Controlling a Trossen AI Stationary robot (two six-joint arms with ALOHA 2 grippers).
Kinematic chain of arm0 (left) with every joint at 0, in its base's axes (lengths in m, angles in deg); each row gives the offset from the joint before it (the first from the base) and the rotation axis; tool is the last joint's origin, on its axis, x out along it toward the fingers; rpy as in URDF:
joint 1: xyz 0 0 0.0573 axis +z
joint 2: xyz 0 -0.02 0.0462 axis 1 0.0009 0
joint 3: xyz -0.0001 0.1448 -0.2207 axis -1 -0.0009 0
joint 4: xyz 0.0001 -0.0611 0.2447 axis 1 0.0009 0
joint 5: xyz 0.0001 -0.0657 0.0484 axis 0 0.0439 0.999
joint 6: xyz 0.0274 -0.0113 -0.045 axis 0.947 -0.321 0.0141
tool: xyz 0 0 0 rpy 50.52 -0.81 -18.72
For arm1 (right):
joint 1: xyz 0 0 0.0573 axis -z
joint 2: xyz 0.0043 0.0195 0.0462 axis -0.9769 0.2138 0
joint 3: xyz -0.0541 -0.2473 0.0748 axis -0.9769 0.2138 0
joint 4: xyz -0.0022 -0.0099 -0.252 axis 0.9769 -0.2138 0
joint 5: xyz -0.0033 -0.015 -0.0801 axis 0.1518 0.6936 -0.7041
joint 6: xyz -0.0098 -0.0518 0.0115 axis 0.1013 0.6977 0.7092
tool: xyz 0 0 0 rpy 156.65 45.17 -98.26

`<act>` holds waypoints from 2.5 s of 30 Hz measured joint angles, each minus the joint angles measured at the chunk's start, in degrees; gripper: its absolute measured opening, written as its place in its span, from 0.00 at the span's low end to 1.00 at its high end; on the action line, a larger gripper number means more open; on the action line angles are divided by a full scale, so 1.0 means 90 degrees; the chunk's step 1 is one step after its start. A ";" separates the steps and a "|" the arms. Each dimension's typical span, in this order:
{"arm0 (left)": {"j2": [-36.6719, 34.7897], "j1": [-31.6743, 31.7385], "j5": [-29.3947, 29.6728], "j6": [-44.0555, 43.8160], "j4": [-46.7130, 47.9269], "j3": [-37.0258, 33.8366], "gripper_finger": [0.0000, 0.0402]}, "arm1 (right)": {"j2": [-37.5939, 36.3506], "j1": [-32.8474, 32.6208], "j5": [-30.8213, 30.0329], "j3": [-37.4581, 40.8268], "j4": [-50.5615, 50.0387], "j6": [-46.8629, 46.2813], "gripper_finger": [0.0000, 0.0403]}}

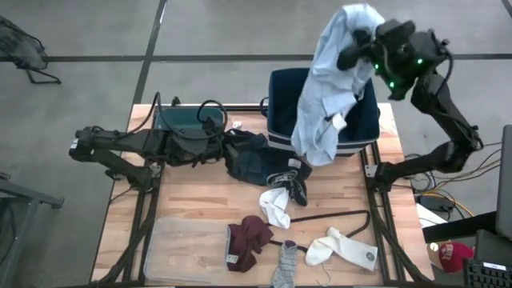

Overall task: Pick & Place Cloths
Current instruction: Put the white patient gown into the blue bin, then put the dark blue boxers into the green bin

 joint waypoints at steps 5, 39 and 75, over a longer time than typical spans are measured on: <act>-0.0001 -0.0019 0.0000 -0.0013 -0.0004 0.0000 0.39 | 0.0552 0.0092 -0.0116 -0.1091 0.0146 0.0623 0.03; -0.0002 -0.0041 -0.0126 0.0152 0.0040 -0.0012 0.39 | 0.1440 -0.0059 0.3459 0.0036 -0.6035 -0.4001 0.33; -0.0002 -0.0034 -0.0168 0.0286 0.0004 -0.0008 0.39 | 0.1223 -0.4240 0.3064 0.0291 -0.5510 -0.6244 0.57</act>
